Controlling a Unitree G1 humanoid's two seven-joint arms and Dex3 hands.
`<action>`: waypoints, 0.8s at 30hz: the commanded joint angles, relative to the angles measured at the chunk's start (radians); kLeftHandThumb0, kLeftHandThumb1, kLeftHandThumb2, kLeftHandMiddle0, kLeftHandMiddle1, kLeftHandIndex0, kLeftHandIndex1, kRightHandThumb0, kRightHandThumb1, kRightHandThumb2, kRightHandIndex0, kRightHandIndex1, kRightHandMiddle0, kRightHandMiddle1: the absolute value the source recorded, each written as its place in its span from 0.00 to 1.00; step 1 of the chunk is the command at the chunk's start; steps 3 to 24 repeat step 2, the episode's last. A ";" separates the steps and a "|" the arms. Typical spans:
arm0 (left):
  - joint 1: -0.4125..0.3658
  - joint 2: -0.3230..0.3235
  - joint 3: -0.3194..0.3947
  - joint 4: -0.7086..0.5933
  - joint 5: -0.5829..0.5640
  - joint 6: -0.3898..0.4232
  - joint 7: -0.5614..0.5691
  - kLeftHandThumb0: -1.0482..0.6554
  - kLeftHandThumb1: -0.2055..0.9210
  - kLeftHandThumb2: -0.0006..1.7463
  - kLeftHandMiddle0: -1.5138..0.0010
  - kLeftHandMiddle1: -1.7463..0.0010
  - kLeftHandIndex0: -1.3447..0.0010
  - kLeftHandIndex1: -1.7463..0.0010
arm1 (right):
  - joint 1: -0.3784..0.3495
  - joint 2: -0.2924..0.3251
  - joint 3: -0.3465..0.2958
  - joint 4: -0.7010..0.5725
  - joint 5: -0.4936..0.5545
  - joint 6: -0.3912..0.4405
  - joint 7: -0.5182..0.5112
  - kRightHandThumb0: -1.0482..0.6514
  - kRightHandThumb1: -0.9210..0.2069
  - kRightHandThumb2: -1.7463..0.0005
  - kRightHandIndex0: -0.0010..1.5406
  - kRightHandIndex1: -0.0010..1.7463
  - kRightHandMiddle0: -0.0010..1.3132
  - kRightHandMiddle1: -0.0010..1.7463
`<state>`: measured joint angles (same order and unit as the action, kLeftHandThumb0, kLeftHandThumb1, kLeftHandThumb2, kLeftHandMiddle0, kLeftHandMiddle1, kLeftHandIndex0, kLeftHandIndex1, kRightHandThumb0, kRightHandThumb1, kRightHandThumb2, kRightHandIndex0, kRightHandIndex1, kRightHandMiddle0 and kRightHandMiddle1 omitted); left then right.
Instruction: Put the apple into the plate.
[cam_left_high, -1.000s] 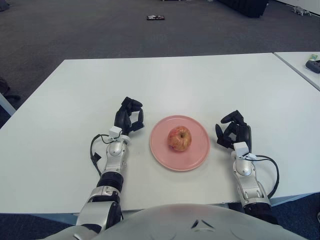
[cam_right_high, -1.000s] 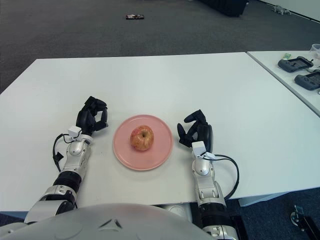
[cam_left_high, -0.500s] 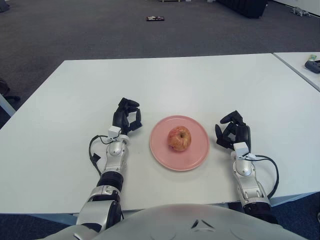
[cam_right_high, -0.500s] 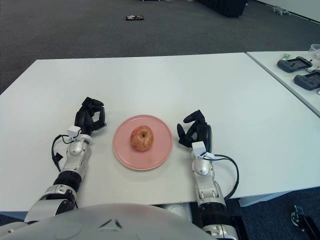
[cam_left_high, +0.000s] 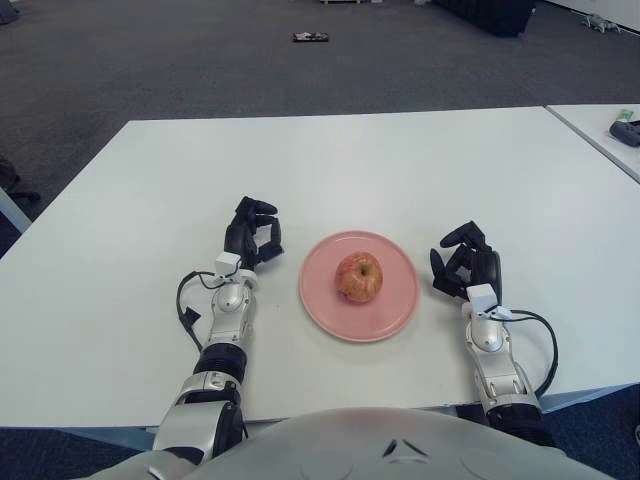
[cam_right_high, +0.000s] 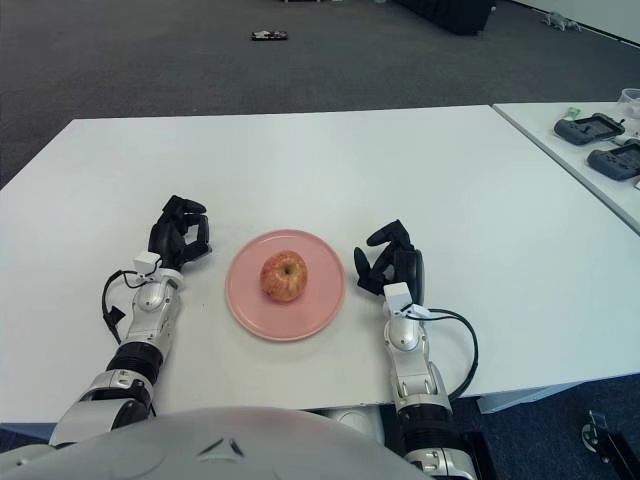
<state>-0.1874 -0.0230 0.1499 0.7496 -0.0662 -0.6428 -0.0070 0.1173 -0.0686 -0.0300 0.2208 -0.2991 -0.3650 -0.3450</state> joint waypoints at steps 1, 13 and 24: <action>0.110 -0.024 0.011 0.063 -0.011 0.016 0.017 0.36 0.61 0.64 0.44 0.00 0.64 0.00 | -0.019 -0.009 -0.004 0.008 0.008 -0.004 0.006 0.37 0.37 0.38 0.60 1.00 0.35 1.00; 0.109 -0.024 0.012 0.065 -0.009 0.017 0.020 0.36 0.61 0.64 0.45 0.00 0.64 0.00 | -0.020 -0.008 -0.004 0.009 0.009 -0.005 0.006 0.37 0.37 0.38 0.60 1.00 0.35 1.00; 0.109 -0.024 0.012 0.065 -0.009 0.017 0.020 0.36 0.61 0.64 0.45 0.00 0.64 0.00 | -0.020 -0.008 -0.004 0.009 0.009 -0.005 0.006 0.37 0.37 0.38 0.60 1.00 0.35 1.00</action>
